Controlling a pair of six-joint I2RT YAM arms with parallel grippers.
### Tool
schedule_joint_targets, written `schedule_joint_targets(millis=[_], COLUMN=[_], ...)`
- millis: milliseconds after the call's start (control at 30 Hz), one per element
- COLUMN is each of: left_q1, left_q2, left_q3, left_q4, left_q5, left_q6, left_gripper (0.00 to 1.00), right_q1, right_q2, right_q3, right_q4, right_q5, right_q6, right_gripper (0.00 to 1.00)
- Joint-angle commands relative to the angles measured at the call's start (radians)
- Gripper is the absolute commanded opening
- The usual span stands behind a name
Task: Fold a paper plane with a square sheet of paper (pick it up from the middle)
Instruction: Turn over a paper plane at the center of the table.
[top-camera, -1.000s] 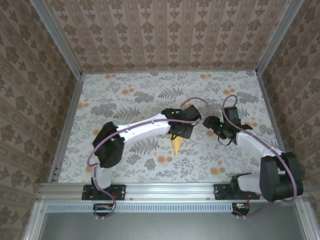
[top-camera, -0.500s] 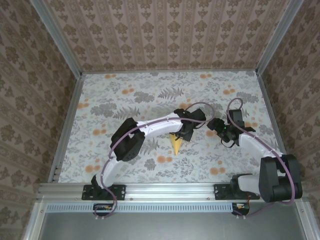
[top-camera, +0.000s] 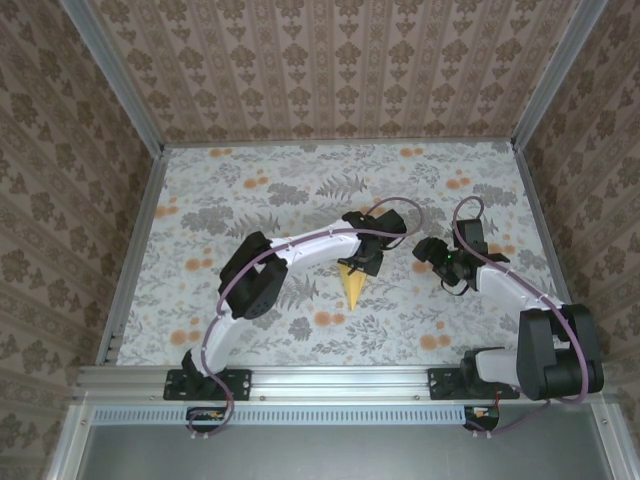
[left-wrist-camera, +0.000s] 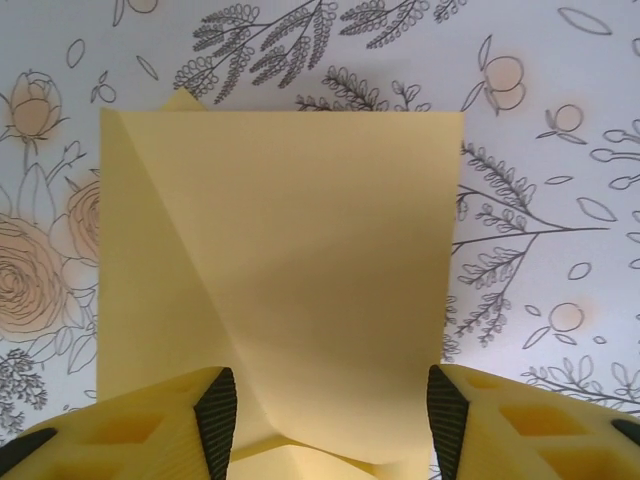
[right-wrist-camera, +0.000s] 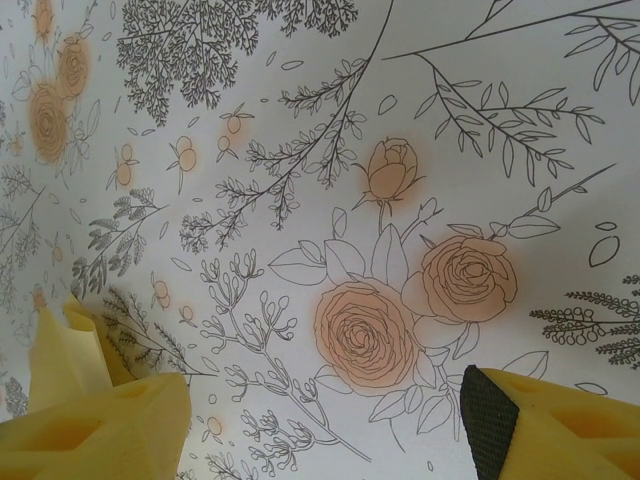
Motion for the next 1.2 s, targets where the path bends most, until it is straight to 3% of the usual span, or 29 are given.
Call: schedule_joint_targets(millis=[0,167,300,667,900,967,1167], left_q1=[-0.004,-0.002,0.0,0.016,0.034,0.04,0.055], left_q2=[0.04,0.097,0.099,-0.035,-0.112,-0.123,-0.191], left_q3=[0.029,0.089,0.099,-0.021,-0.102,-0.115,-0.196], left_q4=[-0.01,-0.073,-0.087,-0.01,0.051,0.059,0.128], left_q5=[0.02,-0.022,-0.048,-0.094,-0.082,-0.085,-0.056], left_q6=[0.028,0.026,0.018,-0.024,-0.03,-0.032,-0.036], left_gripper=[0.58,0.58,0.52,0.26,0.18,0.1,0.02], right_q1=[-0.005,-0.005,-0.006,-0.005,-0.004,-0.004,0.015], right_q2=[0.011,0.018,0.017,0.018,0.025,0.025,0.032], right_q3=[-0.011,-0.013,-0.013,-0.011,-0.013,-0.012,-0.019], right_q4=[-0.006,-0.003,-0.004,-0.003,0.004,0.007,0.094], right_q5=[-0.009,-0.009,-0.009,-0.013,-0.024,-0.029,-0.147], right_q6=[0.019,0.021,0.022,0.021,0.022,0.02,-0.008], right_gripper=[0.74,0.74,0.74,0.74,0.73,0.73,0.7])
